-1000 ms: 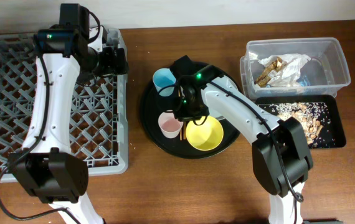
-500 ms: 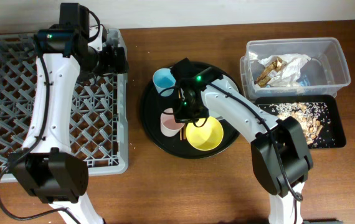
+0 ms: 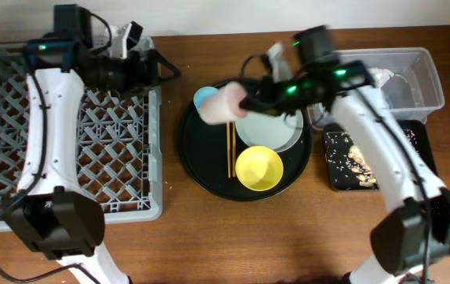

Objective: Sort waste into correct bins and load items into the dishwasher rack
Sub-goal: 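Hand the pink cup from the right gripper to the left gripper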

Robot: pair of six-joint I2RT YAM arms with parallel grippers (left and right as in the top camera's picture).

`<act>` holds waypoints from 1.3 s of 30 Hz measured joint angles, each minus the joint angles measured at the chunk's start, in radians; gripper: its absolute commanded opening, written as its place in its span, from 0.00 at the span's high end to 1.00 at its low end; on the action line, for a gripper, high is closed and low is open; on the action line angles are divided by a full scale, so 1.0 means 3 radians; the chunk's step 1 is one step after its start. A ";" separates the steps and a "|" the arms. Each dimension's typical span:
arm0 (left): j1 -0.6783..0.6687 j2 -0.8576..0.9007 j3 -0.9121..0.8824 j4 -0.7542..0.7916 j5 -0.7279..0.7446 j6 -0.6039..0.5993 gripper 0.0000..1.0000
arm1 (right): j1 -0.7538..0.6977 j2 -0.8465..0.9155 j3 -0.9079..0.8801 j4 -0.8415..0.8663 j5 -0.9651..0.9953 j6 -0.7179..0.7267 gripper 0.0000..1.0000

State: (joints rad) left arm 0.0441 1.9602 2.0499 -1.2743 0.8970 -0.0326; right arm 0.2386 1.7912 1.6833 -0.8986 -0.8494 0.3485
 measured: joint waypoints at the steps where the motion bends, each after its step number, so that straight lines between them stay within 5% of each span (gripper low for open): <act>1: 0.0031 0.0000 0.0000 0.0000 0.0228 0.0069 0.01 | -0.0050 -0.0013 0.0006 0.0080 -0.0156 -0.0028 0.96; 10: 0.0008 0.0146 0.0000 -0.0011 0.1930 0.0498 0.01 | -0.0064 -0.0003 0.0005 0.1672 -0.0615 0.0468 0.96; 23: -0.0313 0.0175 0.0000 -0.0075 0.2159 0.0528 0.08 | 0.0308 0.0011 0.0005 0.1928 -0.0278 0.0851 0.96; 28: -0.0289 0.0182 -0.0001 -0.0080 0.2167 0.0539 0.30 | 0.0348 0.0067 0.0005 0.1937 -0.0284 0.0858 0.96; 32: -0.0282 0.0197 -0.0001 -0.0093 0.2199 0.0530 0.14 | 0.0348 0.0070 0.0015 0.1873 -0.0303 0.0871 0.96; 33: -0.0284 0.0200 -0.0001 -0.0088 0.2200 0.0548 0.01 | 0.0348 0.0070 0.0015 0.1845 -0.0303 0.0871 0.96; 39: -0.0267 0.0201 0.0000 -0.0050 0.2169 0.0534 0.01 | 0.0369 0.0075 0.0015 0.1728 -0.0315 0.0858 0.96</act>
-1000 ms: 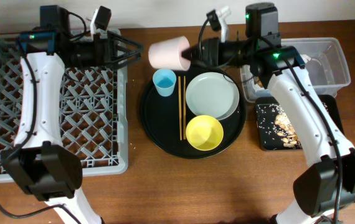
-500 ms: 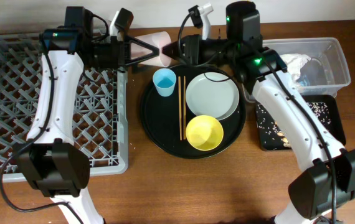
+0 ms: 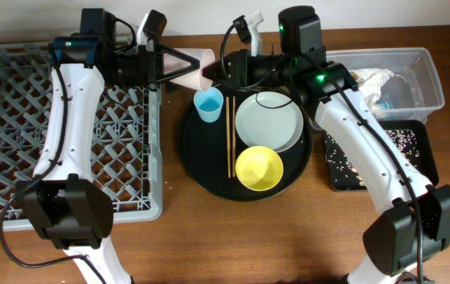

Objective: Sort waste into correct bins and load items into the dishwasher rack
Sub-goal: 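Hand the pink cup from the right gripper to the left gripper, then lower the pink cup into the dish rack with the left gripper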

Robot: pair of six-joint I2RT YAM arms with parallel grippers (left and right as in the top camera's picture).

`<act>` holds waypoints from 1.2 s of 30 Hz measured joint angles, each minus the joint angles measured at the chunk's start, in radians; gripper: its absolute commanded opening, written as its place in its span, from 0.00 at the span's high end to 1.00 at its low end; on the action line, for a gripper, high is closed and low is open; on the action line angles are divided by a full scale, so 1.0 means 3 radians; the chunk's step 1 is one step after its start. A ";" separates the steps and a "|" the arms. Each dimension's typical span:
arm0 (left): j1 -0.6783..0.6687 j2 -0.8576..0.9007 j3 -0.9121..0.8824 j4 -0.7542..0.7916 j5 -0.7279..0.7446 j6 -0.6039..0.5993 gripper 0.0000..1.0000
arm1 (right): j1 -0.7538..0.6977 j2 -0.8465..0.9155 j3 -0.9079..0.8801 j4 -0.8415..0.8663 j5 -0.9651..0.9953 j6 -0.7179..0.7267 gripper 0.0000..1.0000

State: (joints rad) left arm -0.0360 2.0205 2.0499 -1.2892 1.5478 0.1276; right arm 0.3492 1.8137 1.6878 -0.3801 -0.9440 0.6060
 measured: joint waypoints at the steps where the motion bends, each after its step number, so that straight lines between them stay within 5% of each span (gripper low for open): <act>1: 0.0009 0.0000 0.0000 0.0000 0.0001 -0.0001 0.01 | 0.0005 0.0000 0.0000 0.0009 0.0000 0.0001 0.96; 9: 0.0094 0.0000 0.0000 0.0011 0.0006 -0.0015 0.03 | 0.0061 0.0050 0.0000 0.0201 -0.0111 0.0004 0.96; 13: 0.0094 0.0000 0.0000 0.0010 0.0029 -0.0034 0.29 | 0.0060 0.0053 0.0000 0.0225 -0.0125 0.0013 0.96; 16: 0.0106 0.0000 0.0000 0.0014 0.0081 -0.0053 0.30 | 0.0051 0.0055 0.0000 0.0238 -0.0164 0.0013 0.95; 20: 0.0107 0.0000 0.0000 0.0013 0.0083 -0.0053 0.30 | 0.0051 0.0055 0.0000 0.0238 -0.0175 0.0014 0.79; 23: 0.0106 0.0000 0.0000 0.0013 0.0076 -0.0053 0.31 | 0.0052 0.0055 0.0000 0.0238 -0.0175 0.0018 0.44; 36: 0.0459 0.0000 0.0000 0.0256 -0.0381 -0.0052 0.34 | -0.0275 0.0055 0.0000 0.0109 -0.0340 0.0034 0.11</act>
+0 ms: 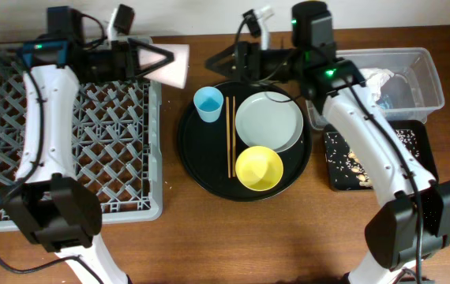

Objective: Sort waste into correct bins and load items into the dishwasher rack
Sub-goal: 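Lower the pink cup into the dish rack with the left gripper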

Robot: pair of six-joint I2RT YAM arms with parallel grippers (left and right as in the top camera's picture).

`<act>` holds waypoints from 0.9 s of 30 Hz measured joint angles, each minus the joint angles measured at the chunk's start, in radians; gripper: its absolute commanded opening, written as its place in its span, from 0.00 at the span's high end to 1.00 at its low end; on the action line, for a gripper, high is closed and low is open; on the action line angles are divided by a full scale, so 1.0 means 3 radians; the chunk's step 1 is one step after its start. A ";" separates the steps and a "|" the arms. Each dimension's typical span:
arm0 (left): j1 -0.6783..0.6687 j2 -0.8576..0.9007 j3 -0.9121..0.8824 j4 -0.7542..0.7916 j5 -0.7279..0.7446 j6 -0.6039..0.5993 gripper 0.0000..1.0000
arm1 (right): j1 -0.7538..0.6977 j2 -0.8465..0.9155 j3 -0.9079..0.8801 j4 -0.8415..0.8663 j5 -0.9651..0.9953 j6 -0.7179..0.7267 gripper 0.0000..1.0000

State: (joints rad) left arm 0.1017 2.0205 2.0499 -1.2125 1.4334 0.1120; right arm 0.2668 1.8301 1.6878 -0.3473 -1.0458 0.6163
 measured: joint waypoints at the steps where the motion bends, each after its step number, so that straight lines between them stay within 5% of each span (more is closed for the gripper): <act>1: 0.0032 0.0000 0.0000 0.0000 -0.0114 0.0000 0.34 | -0.0041 0.0001 0.0000 -0.0074 -0.0003 0.0001 0.10; 8: 0.0206 0.0000 0.0000 -0.0005 -0.1657 0.0000 0.35 | -0.0323 0.0001 0.0003 -0.1035 0.0121 -0.0415 0.06; 18: -0.0003 0.0000 0.0000 -0.0529 -0.3778 -0.0107 0.36 | -0.0253 0.0006 0.0001 -0.2028 0.1607 -0.0902 0.03; 27: -0.0076 -0.0004 0.0003 -0.1575 -0.4297 -0.0379 0.42 | -0.0251 0.0006 0.0003 -0.2089 0.1961 -0.0937 0.02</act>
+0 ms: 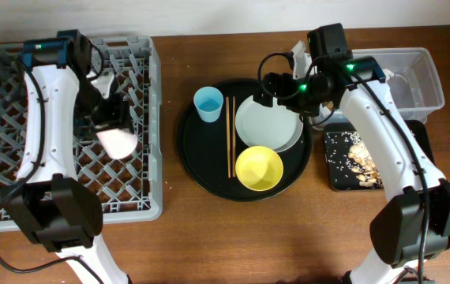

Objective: Sort waste into correct bins and load items into the dishwasher rack
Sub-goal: 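Lower the pink cup into the dish rack with the left gripper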

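Note:
In the overhead view a pale pink cup hangs low over the grey dishwasher rack, right of its middle. My left gripper points down and is shut on it. My right gripper appears open and holds nothing, above the back edge of the white plate. The plate lies on the round black tray with a blue cup, a pair of chopsticks and a yellow bowl.
A clear plastic bin holding crumpled paper stands at the back right. In front of it is a black bin with food scraps. Bare brown table lies in front of the tray and the rack.
My left gripper has carried the pink cup from the rack's back right edge to low over the rack. My right gripper has moved from behind the tray to over the plate.
My right gripper held the pink cup over the tray's left side while the left waited open by the rack. Then both grippers met at the cup behind the tray. Then the left held it alone, the right open, and now the cup is over the rack.

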Robot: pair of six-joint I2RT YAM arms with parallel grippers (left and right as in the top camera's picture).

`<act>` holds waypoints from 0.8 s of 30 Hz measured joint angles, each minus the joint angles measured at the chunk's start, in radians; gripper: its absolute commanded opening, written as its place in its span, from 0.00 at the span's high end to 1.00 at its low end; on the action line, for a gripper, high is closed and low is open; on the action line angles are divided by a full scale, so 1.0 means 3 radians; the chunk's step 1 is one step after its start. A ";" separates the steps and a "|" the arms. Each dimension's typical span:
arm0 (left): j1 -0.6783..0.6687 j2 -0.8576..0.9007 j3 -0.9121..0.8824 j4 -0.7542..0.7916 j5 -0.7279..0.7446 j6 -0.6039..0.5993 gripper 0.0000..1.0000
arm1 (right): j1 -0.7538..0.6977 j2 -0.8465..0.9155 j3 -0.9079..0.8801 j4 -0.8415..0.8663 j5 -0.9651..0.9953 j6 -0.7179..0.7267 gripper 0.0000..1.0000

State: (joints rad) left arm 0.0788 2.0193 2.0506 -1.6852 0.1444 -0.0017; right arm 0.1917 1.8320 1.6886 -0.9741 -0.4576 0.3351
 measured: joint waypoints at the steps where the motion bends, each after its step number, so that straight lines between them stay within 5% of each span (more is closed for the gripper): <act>1: 0.0000 -0.0013 0.0000 -0.0004 -0.0014 -0.0010 0.42 | 0.0000 0.0000 0.0000 -0.0005 0.0013 0.0000 0.02; 12: -0.0076 -0.1096 -0.0632 0.0145 -0.0181 -0.0172 0.42 | 0.0000 0.0000 0.0000 -0.0071 0.0047 -0.0009 0.02; 24: -0.0113 -0.1183 -0.2405 0.2005 -0.0387 -0.0673 0.42 | 0.0000 0.0000 0.0000 -0.0074 0.0053 -0.0027 0.02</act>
State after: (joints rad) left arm 0.0448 1.6646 1.3293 -1.0836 0.0284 -0.2035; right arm 0.1917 1.8320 1.6886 -0.9962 -0.4416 0.3271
